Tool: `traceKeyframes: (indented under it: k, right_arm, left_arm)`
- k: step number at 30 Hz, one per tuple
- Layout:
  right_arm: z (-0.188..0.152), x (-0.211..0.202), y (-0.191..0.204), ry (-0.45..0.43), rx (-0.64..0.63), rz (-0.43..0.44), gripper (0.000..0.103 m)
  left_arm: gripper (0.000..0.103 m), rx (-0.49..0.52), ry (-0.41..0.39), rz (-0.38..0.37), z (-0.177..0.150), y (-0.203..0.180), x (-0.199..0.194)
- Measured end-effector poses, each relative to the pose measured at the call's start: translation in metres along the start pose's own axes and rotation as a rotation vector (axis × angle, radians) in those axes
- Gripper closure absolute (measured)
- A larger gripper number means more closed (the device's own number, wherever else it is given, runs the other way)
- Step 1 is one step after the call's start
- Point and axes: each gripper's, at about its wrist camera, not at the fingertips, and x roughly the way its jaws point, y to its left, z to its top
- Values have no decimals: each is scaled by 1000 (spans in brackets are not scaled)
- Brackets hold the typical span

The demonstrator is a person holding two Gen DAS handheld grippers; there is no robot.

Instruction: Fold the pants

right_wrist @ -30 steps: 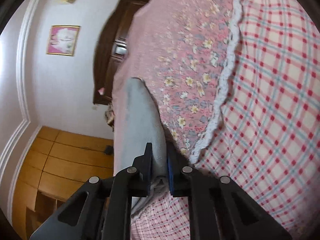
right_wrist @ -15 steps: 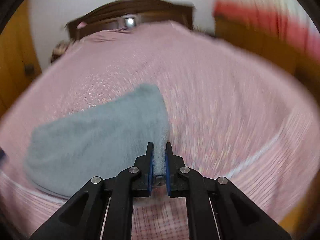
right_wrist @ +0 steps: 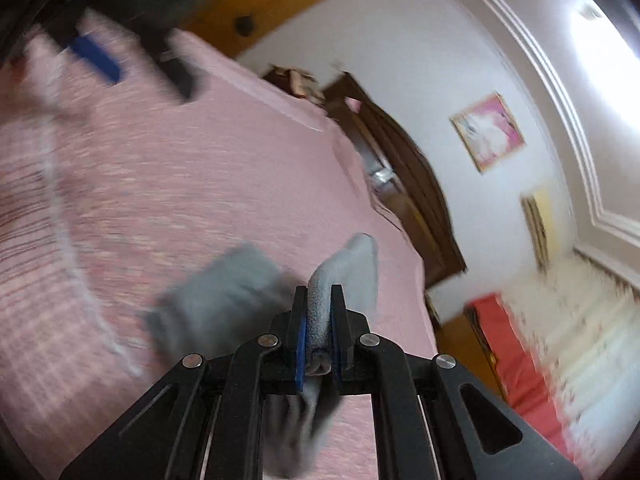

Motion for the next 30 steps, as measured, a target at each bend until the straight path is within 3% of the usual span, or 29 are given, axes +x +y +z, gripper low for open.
traceKeyframes:
  k: [4, 11, 13, 16, 18, 19, 21, 24, 27, 30]
  right_arm:
    - [-3, -7, 28, -35, -72, -3, 93]
    - [-16, -8, 42, -43, -114, 9, 93]
    - [-28, -13, 48, -51, -126, 47, 92]
    - [-26, -18, 49, -46, -87, 174, 86]
    - [-31, -34, 33, -93, 1, 275, 73]
    - [-37, -44, 13, -103, 100, 369, 73]
    - [-52, -52, -18, -91, 260, 457, 73]
    - [-94, -56, -74, -33, 549, 546, 73]
    - [-141, -48, -113, 60, 764, 552, 73]
    - [-178, -45, -137, 127, 880, 527, 73]
  left_arm:
    - [14, -18, 8, 15, 3, 11, -7]
    - [14, -12, 33, 22, 5, 14, -6]
    - [14, 3, 55, 21, 3, 5, 3]
    - [14, 20, 108, -3, -2, 0, 12]
    - [14, -29, 153, -68, -5, -1, 15]
    - [13, -43, 163, -100, -8, -3, 13]
    - [13, -38, 192, -140, -9, -7, 13]
    - [11, 28, 250, -141, -15, -21, 16]
    - [11, 26, 339, -204, -25, -35, 33]
    - [15, -20, 422, -250, -39, -51, 53]
